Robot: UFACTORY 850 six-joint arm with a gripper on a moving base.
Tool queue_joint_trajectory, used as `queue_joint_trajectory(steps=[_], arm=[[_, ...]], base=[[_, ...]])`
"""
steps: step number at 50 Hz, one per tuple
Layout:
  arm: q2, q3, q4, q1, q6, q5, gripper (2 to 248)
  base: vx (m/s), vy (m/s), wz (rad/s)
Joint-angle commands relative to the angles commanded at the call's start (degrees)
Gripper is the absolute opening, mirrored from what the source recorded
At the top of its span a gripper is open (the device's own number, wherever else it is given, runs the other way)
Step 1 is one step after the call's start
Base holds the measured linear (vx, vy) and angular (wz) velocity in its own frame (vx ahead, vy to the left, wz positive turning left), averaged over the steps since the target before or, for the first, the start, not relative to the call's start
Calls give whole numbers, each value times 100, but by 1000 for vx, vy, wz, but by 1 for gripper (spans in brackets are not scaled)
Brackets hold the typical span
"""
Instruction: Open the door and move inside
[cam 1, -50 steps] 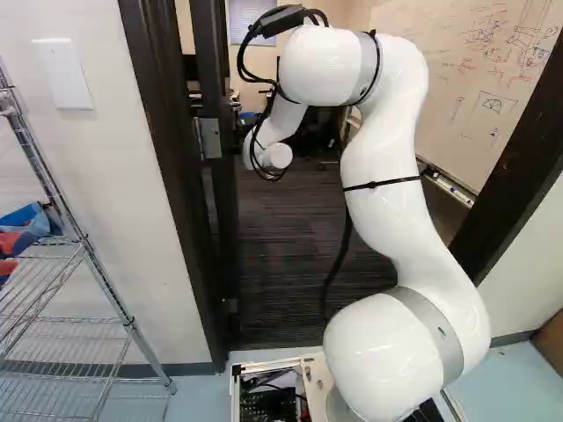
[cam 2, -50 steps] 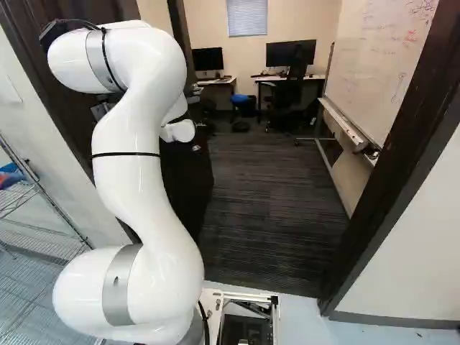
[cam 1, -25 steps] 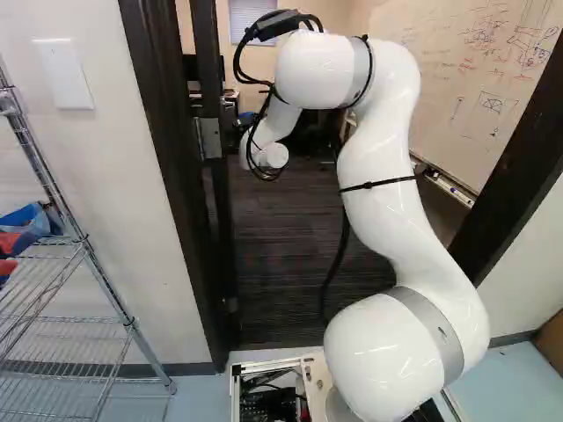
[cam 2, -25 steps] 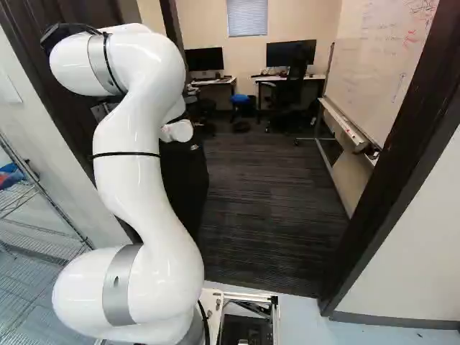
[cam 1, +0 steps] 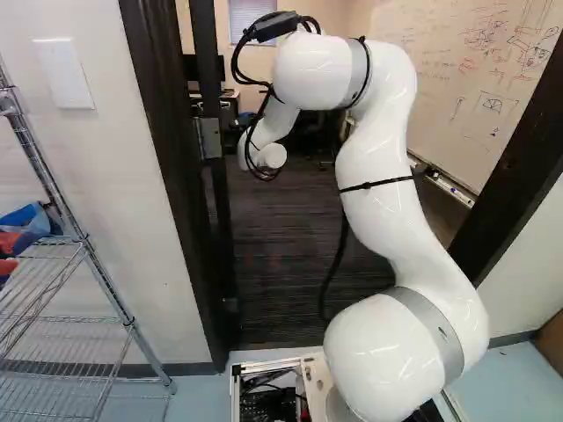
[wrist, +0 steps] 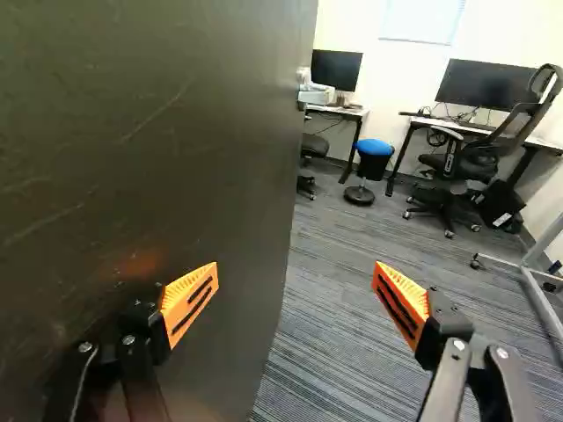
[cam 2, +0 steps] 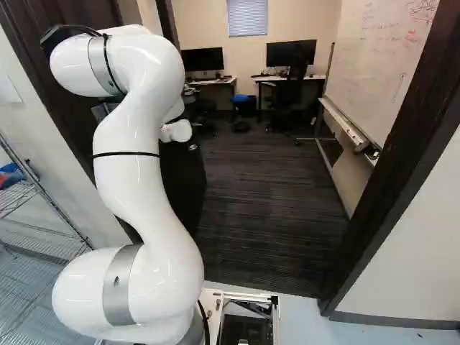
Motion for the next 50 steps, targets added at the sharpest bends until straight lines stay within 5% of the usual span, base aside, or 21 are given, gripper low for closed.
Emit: queue_joint_trajectory(steps=[50], arm=[[253, 344, 0, -556, 0, 0, 247]], base=[[0, 0, 0]])
